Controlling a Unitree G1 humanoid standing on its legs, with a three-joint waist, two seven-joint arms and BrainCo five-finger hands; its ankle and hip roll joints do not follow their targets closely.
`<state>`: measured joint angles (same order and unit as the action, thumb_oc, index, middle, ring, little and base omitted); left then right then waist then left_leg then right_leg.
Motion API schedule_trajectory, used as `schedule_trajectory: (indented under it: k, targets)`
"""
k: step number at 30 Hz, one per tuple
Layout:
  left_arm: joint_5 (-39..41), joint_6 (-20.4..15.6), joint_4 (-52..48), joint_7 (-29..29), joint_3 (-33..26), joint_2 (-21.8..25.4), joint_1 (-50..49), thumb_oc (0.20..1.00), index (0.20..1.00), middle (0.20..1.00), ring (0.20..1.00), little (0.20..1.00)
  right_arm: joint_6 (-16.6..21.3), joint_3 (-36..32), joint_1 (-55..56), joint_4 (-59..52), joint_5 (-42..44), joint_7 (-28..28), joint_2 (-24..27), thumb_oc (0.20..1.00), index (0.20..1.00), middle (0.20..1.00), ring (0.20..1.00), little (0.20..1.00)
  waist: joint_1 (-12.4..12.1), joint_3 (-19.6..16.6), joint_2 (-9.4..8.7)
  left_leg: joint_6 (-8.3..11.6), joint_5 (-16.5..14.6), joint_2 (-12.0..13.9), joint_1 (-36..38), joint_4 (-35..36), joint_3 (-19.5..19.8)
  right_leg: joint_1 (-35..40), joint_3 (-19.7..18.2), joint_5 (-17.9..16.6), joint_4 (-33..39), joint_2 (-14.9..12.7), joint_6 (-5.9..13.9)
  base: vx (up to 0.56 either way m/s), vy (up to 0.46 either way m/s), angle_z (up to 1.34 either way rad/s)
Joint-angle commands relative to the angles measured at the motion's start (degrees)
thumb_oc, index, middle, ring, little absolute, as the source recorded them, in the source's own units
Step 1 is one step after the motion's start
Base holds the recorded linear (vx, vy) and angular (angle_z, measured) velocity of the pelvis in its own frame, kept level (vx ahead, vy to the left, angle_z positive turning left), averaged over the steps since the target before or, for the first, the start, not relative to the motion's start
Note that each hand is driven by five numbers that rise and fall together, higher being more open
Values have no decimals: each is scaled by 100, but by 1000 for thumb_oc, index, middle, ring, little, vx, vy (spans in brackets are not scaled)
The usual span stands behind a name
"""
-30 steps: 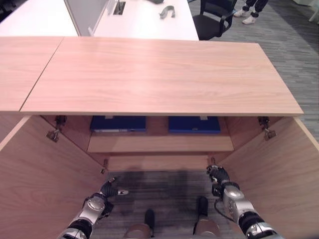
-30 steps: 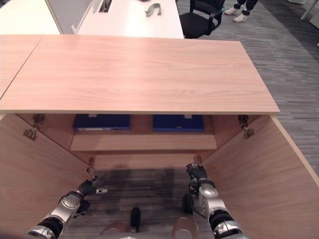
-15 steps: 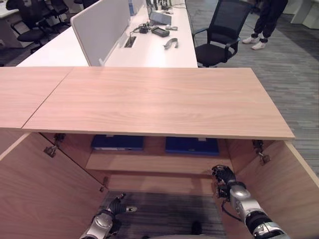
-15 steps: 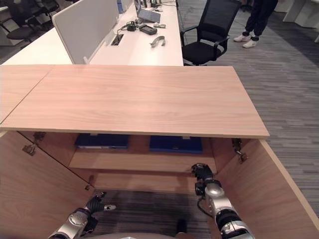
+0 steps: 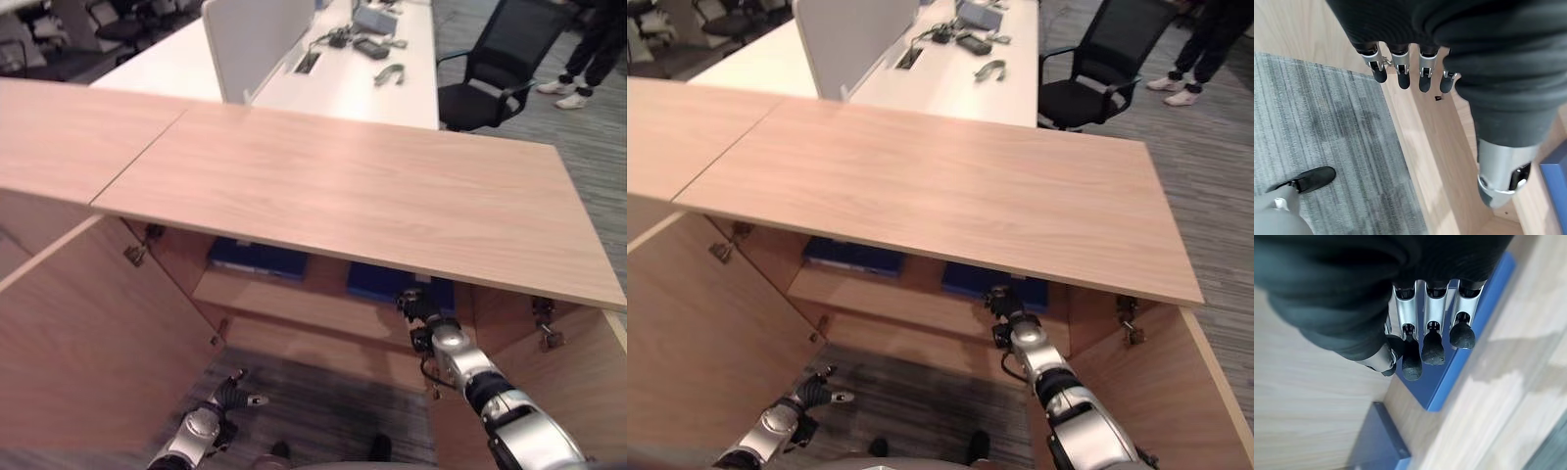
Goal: Put the empty folder in the office cabinet
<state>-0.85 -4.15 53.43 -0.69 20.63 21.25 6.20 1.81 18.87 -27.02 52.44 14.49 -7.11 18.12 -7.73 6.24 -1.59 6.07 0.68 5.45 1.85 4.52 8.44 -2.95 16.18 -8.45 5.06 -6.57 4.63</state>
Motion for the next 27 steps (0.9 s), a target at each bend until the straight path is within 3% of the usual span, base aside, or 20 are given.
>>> schedule_trajectory:
  k: [1,10,26,27]
  targets:
    - [362,-176,-34,-126,305,265,811,1000,1000,1000,1000,1000,100,11,-594,232,-51,-214,127,200,200,200,200,200,-214,419,37,-44,1,40,-422,12,141,182,-189,948,-660,-422,608,-129,-24,6]
    - [734,-275,-165,-232,732,500,1718,1000,1000,1000,1000,1000,41,157,-1606,1006,-115,-400,560,200,200,200,200,200,-398,1035,304,30,323,-58,-1134,-86,496,-381,95,1018,-1094,-532,590,-108,-4,34]
    - [1188,-262,352,-334,1301,560,3610,1000,1000,1000,1000,1000,6,210,-2664,1851,71,-639,987,200,200,200,200,200,-247,1618,703,136,579,-53,-1770,-193,525,-1094,167,1119,-1620,-698,584,-49,-5,5]
    - [2834,-597,-1094,-37,319,355,1808,1000,1000,1000,1000,1000,49,-124,-2284,1607,117,-665,1275,200,200,200,200,200,-407,1680,792,143,577,-111,-1826,-232,568,-1094,287,1188,-1720,-748,558,-18,-65,4]
